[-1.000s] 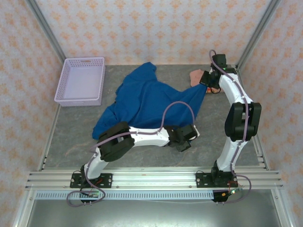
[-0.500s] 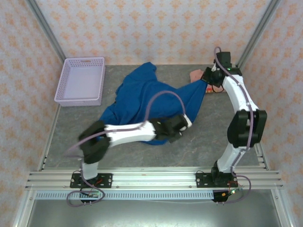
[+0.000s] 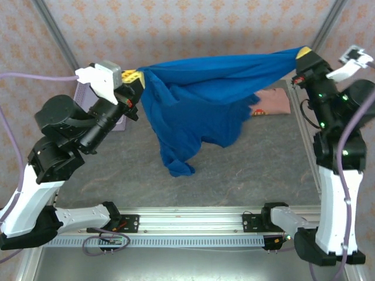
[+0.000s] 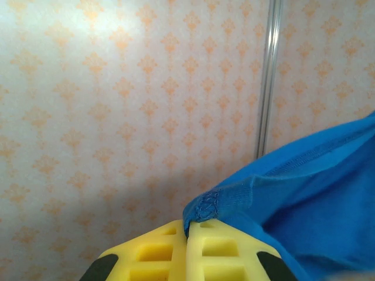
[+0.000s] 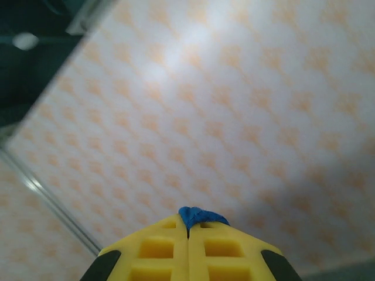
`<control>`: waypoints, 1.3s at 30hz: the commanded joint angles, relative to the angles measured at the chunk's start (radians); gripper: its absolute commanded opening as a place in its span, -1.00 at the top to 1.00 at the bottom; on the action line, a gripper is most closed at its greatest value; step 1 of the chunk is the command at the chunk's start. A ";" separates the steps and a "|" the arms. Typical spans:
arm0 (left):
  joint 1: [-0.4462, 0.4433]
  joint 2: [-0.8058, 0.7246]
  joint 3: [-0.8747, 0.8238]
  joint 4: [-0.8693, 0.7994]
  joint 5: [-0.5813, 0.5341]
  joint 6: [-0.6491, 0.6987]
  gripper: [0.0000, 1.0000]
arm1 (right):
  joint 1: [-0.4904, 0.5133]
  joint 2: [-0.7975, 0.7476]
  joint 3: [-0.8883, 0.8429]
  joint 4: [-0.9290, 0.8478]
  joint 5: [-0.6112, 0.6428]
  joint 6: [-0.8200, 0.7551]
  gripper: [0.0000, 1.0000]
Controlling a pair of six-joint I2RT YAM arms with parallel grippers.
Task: Fold the inside-out t-shirt
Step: Flatten out the T-shirt at the center of the table.
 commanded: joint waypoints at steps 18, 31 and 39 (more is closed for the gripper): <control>0.468 0.322 0.286 -0.134 0.024 -0.100 1.00 | -0.009 0.251 0.071 0.140 0.102 -0.026 1.00; 0.572 0.585 0.930 -0.219 0.192 -0.044 1.00 | -0.009 0.712 0.862 -0.079 -0.052 -0.001 1.00; 0.569 0.219 0.106 -0.056 0.486 -0.134 1.00 | -0.008 0.399 0.169 -0.062 -0.038 -0.051 1.00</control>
